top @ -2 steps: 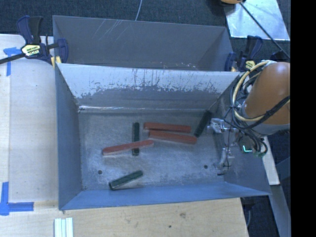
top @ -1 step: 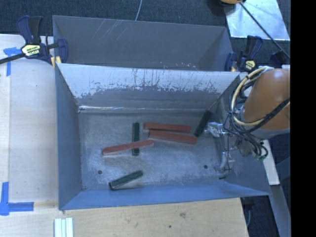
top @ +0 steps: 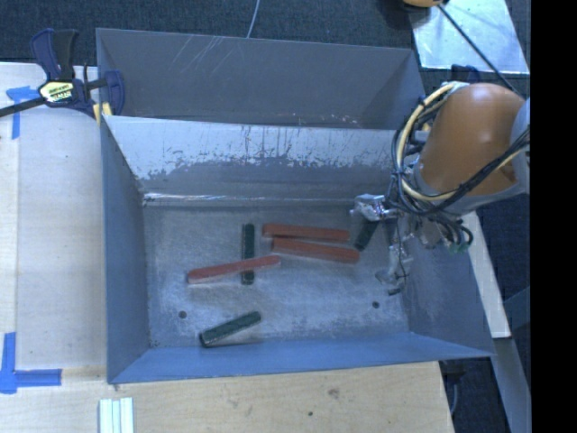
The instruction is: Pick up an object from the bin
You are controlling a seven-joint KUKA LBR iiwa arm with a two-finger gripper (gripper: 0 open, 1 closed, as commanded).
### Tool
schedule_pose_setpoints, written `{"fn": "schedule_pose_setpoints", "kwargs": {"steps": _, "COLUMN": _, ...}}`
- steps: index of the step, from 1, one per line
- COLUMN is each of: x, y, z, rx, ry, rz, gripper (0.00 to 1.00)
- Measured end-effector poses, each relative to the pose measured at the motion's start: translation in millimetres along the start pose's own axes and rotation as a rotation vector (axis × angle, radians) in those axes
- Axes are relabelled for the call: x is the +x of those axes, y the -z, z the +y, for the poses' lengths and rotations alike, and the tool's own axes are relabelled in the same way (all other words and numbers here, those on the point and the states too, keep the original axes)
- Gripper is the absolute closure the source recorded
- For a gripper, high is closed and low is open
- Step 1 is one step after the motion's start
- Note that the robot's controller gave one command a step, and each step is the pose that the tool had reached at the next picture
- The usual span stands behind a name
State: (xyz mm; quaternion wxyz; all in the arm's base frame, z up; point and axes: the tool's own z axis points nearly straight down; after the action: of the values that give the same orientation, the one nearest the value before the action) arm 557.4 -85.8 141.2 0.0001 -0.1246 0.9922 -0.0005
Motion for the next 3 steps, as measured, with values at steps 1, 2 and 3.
{"fn": "schedule_pose_setpoints", "kwargs": {"steps": 1, "x": -38.8, "y": -41.2, "z": 13.7, "rx": 0.003, "ry": 0.037, "rz": -0.011, "gripper": 0.0}}
{"fn": "schedule_pose_setpoints", "kwargs": {"steps": 2, "x": -57.3, "y": -70.6, "z": -3.1, "rx": 0.001, "ry": 0.22, "rz": -0.005, "gripper": 1.0}}
{"fn": "schedule_pose_setpoints", "kwargs": {"steps": 3, "x": -57.3, "y": -70.6, "z": -3.1, "rx": 0.001, "ry": 0.22, "rz": -0.005, "gripper": 1.0}}
